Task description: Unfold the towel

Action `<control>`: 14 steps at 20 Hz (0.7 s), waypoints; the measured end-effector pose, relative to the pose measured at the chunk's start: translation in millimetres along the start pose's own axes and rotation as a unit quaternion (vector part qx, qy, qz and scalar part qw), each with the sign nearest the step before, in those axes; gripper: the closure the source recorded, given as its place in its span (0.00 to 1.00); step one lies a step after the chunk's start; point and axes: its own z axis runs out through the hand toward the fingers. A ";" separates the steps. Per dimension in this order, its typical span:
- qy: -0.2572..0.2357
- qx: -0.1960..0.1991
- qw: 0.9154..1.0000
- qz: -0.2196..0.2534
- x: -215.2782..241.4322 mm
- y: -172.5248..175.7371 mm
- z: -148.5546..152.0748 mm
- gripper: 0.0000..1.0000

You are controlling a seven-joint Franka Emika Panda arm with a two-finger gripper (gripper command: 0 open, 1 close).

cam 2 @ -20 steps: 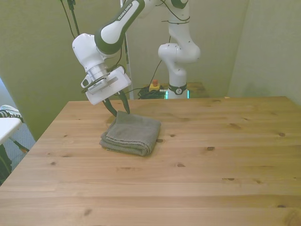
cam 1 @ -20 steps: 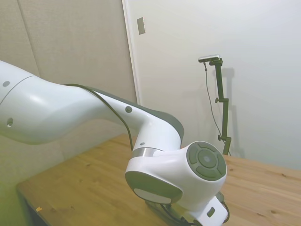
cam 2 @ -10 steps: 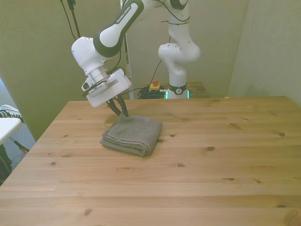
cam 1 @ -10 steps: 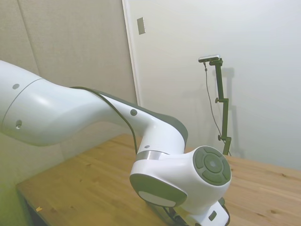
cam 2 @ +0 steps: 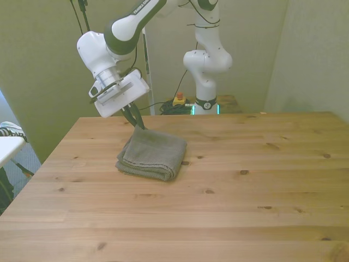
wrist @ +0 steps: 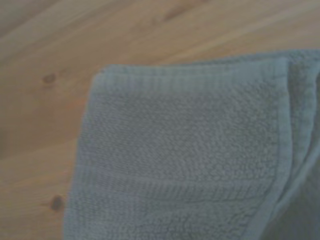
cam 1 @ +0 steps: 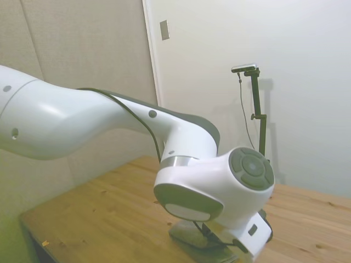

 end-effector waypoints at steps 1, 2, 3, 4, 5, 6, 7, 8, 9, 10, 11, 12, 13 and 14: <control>0.000 0.004 1.000 -0.007 -4.1 -12.0 -3.7 1.00; 0.000 0.007 1.000 -0.015 -8.9 -24.5 -6.6 1.00; -0.004 0.010 1.000 -0.023 -15.0 -37.1 -8.0 1.00; -0.007 0.013 0.999 -0.031 -21.2 -50.0 -8.3 1.00; -0.009 0.015 0.999 -0.040 -27.5 -63.2 -7.9 1.00; -0.012 0.016 0.999 -0.050 -33.9 -76.8 -5.5 1.00; -0.017 0.016 0.998 -0.061 -40.5 -90.5 -1.4 1.00; -0.022 0.016 0.997 -0.070 -47.1 -104.1 4.6 1.00; -0.028 0.014 0.996 -0.080 -54.1 -119.0 13.5 1.00; -0.031 0.012 0.995 -0.089 -59.9 -132.3 22.3 1.00; -0.034 0.010 0.994 -0.099 -66.1 -145.2 31.6 1.00; -0.038 0.007 0.993 -0.108 -72.8 -157.9 41.2 1.00; -0.042 0.005 0.992 -0.117 -80.2 -170.3 50.4 1.00; -0.046 0.004 0.991 -0.125 -87.2 -180.7 58.5 1.00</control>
